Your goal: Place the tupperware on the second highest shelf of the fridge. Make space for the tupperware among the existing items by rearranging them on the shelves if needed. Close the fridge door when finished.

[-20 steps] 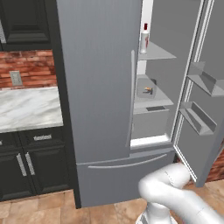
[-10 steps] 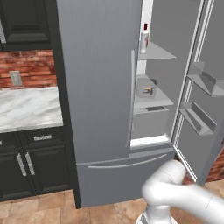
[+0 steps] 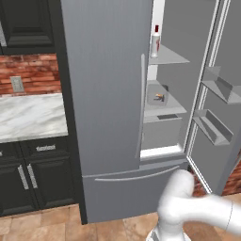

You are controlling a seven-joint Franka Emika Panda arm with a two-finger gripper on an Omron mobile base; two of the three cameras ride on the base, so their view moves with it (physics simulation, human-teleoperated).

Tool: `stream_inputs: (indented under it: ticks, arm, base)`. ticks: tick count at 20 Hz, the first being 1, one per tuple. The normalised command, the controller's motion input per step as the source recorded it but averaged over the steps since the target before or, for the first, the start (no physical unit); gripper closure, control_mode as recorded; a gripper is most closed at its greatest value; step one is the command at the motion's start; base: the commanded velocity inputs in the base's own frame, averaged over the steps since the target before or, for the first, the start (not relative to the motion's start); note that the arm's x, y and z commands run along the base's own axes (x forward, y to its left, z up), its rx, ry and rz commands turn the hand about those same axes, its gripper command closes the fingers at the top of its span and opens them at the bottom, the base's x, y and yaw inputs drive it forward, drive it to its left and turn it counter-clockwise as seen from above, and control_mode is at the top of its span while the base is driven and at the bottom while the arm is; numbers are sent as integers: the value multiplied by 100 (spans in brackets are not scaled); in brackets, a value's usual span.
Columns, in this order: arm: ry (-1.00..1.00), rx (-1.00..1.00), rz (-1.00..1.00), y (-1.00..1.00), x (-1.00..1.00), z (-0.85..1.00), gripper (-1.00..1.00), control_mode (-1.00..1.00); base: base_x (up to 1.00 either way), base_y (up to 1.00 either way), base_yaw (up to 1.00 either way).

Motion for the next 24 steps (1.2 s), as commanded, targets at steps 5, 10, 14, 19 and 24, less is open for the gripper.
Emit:
stream_inputs:
  ticks: [5,10,14,19,24]
  arm:
    - [3,0,11,-21,48,-64,-100,-100]
    - [0,0,13,-17,41,-53,-100,-100]
    - [-2,0,12,-18,45,-36,-100,-100]
    - [-2,0,14,-10,44,-27,-100,-100]
    - [-4,-7,24,27,26,-15,-100,-100]
  base:
    - [0,0,0]
    - [0,0,0]
    - [0,0,0]
    - [0,0,0]
    - [0,0,0]
